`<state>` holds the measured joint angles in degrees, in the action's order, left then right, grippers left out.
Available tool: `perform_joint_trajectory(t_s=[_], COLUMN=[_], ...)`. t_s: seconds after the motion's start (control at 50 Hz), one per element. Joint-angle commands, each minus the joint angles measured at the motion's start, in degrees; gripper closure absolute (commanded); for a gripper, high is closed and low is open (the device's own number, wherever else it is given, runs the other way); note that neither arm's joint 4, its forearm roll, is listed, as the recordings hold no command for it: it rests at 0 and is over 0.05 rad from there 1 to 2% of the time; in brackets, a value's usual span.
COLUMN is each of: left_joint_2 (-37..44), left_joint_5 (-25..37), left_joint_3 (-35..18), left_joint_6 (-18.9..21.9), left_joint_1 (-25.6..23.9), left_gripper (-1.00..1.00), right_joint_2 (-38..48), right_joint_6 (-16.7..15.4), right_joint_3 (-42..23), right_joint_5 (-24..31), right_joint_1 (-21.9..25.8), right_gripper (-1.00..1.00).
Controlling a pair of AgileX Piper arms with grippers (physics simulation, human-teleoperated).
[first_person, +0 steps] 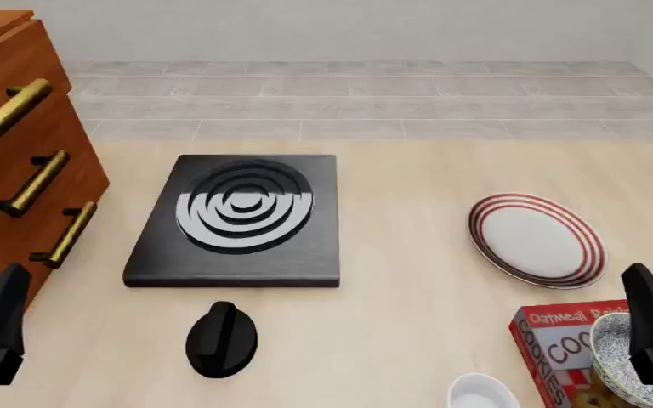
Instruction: Pick the akita bowl on the cookies box and place it on the plate.
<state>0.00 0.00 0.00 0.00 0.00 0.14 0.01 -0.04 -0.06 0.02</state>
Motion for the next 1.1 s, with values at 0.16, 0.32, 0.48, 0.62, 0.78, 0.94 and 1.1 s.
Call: perform_joint_trajectory(t_s=[0.16, 0.32, 0.48, 0.62, 0.78, 0.94, 1.1], left_joint_2=[0.0, 0.0, 0.0, 0.0, 0.0, 0.0, 0.0], left_joint_5=[0.0, 0.0, 0.0, 0.0, 0.0, 0.0, 0.0], left_joint_3=[0.0, 0.0, 0.0, 0.0, 0.0, 0.0, 0.0], left_joint_6=[0.0, 0.0, 0.0, 0.0, 0.0, 0.0, 0.0], left_joint_1=[0.0, 0.0, 0.0, 0.0, 0.0, 0.0, 0.0], left_gripper=[-1.0, -1.0, -1.0, -1.0, -1.0, -1.0, -1.0], right_joint_2=[0.1, 0.1, 0.2, 4.6, 13.1, 16.0, 21.7], right_joint_6=[1.1, 1.7, 0.6, 2.5, 4.0, 2.5, 3.7], right_joint_3=[0.0, 0.0, 0.0, -5.7, -23.2, -39.7, -53.2], right_joint_5=[0.1, 0.7, 1.0, 2.9, 13.2, 24.8, 34.4], right_joint_1=[0.5, 0.7, 0.5, -2.0, -4.1, -4.8, -4.2], right_gripper=[-1.0, -1.0, -1.0, -1.0, -1.0, -1.0, -1.0])
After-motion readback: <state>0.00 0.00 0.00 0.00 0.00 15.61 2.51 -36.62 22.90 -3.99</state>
